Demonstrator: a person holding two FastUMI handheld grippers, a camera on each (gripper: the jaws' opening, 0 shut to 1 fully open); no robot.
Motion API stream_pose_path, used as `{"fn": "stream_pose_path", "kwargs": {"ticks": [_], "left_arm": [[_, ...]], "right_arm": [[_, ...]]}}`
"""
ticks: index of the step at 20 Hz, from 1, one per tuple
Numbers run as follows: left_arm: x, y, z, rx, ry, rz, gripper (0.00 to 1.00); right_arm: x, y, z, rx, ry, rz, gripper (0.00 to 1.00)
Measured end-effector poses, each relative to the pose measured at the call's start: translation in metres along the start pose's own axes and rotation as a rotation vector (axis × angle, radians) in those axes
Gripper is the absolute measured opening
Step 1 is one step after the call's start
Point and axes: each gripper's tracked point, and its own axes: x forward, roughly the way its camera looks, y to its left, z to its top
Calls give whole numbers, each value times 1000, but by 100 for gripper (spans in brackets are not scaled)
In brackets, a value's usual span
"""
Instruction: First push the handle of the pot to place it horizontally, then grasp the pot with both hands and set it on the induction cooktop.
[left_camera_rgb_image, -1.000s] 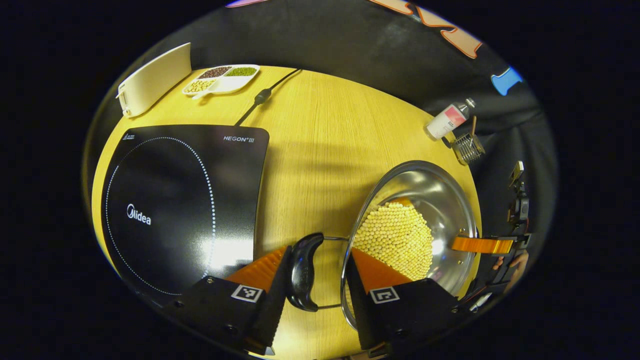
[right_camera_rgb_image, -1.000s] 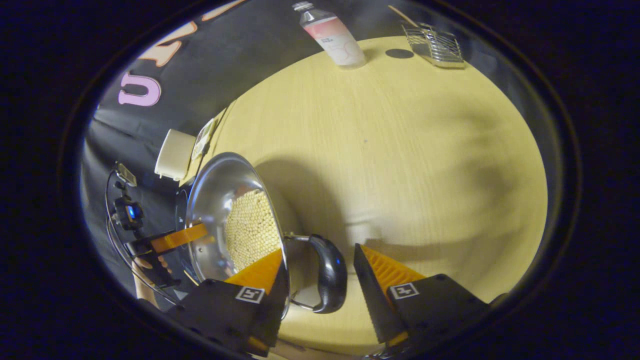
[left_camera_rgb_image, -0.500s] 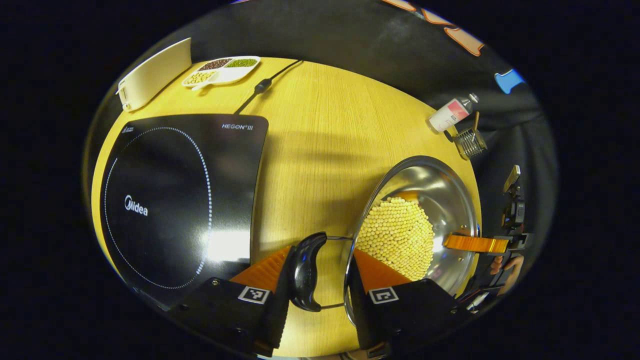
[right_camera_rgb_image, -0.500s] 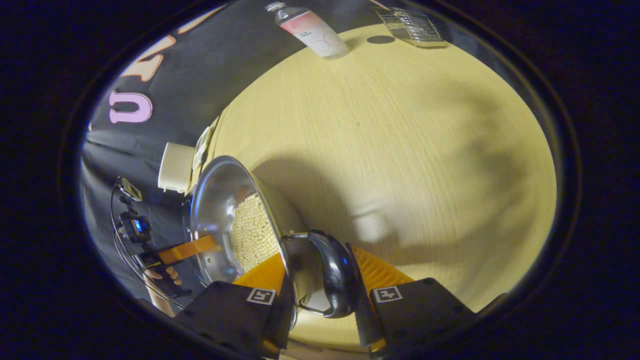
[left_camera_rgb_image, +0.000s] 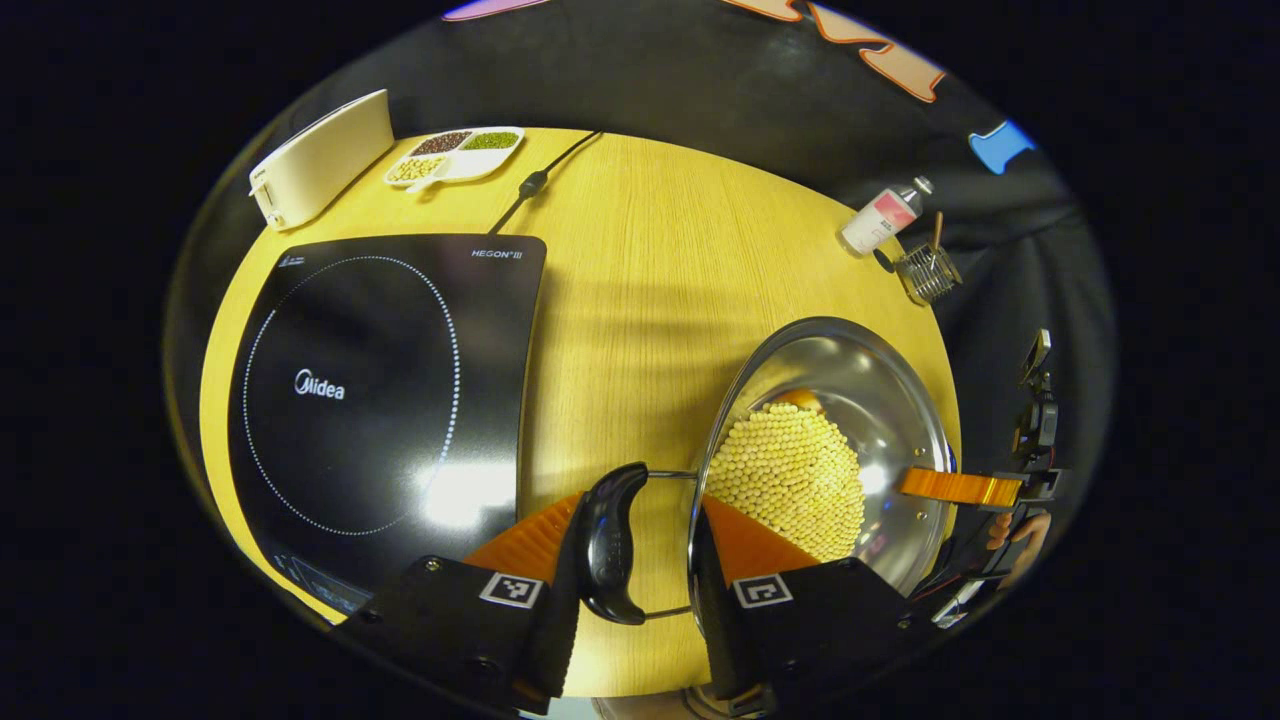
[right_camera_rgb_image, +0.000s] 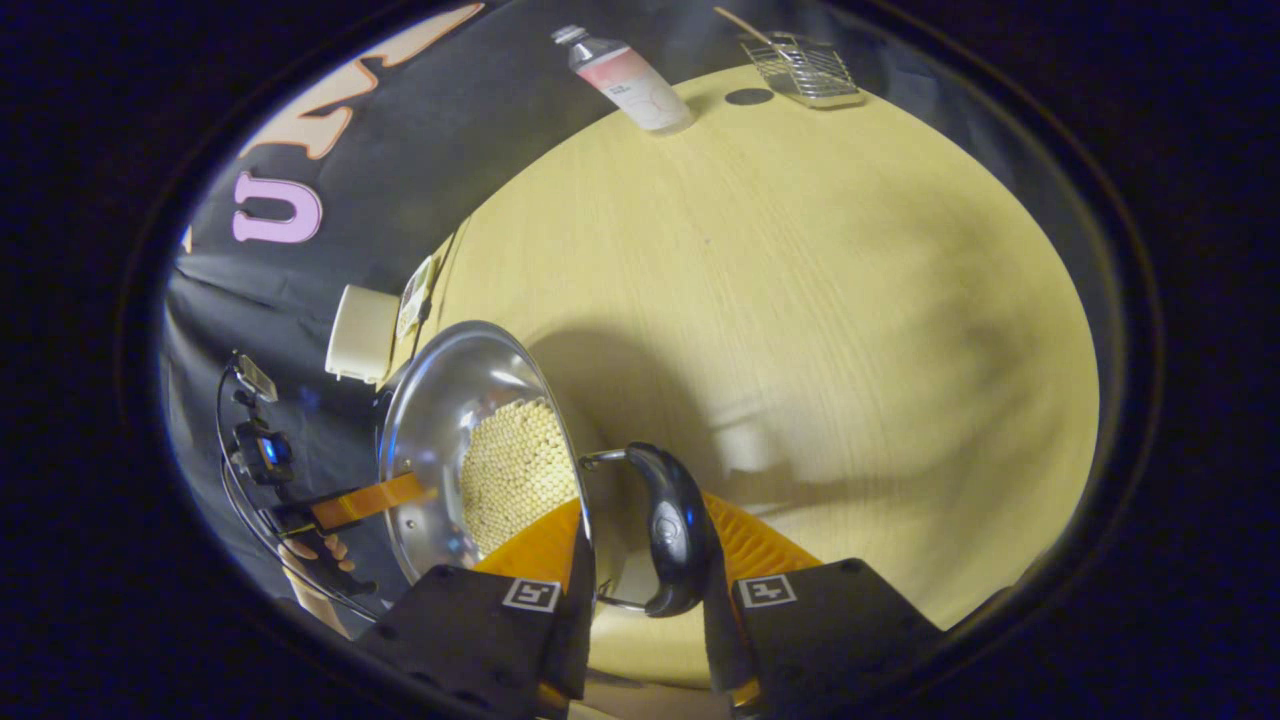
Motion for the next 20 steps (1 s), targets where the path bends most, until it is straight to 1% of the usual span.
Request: {"fn": "stream_pose_path", "kwargs": {"ticks": [1,2,3,4,5,6,8,9,10,12,15,19,20], "left_arm": [[-5,0,-2,-1,-4,1,58],[-11,1,-3,-3,-6,1,55],[-15,3,-6,-4,-3,2,55],[-21,5,-9,-2,-2,1,56],[-27,7,-10,-2,-3,-1,57],[-33,10,-12,-3,1,-3,54],[-45,16,-12,3,-7,-8,57],[-51,21,-10,12,-11,-11,57],[-58,26,-7,25,-16,-16,54],[-73,42,-2,55,-21,-23,56],[-94,76,6,80,-20,-21,55],[-116,123,19,119,-41,-27,54],[-120,136,22,125,-47,-26,54]], "right_arm": [[-3,3,-3,1,-2,2,46],[-6,7,-7,-1,-6,2,49],[-9,10,-10,-2,-5,0,49],[-13,14,-14,-5,-3,-1,46],[-17,18,-18,-5,4,-1,49],[-20,23,-22,1,2,-1,49],[-26,34,-26,5,-15,-5,49],[-29,42,-28,5,-23,-8,49],[-33,51,-35,15,-28,-10,49],[-36,73,-49,28,-41,-14,49],[-34,110,-64,52,-63,-29,49],[-19,161,-87,76,-83,-29,49],[-14,174,-92,75,-91,-32,43]]}}
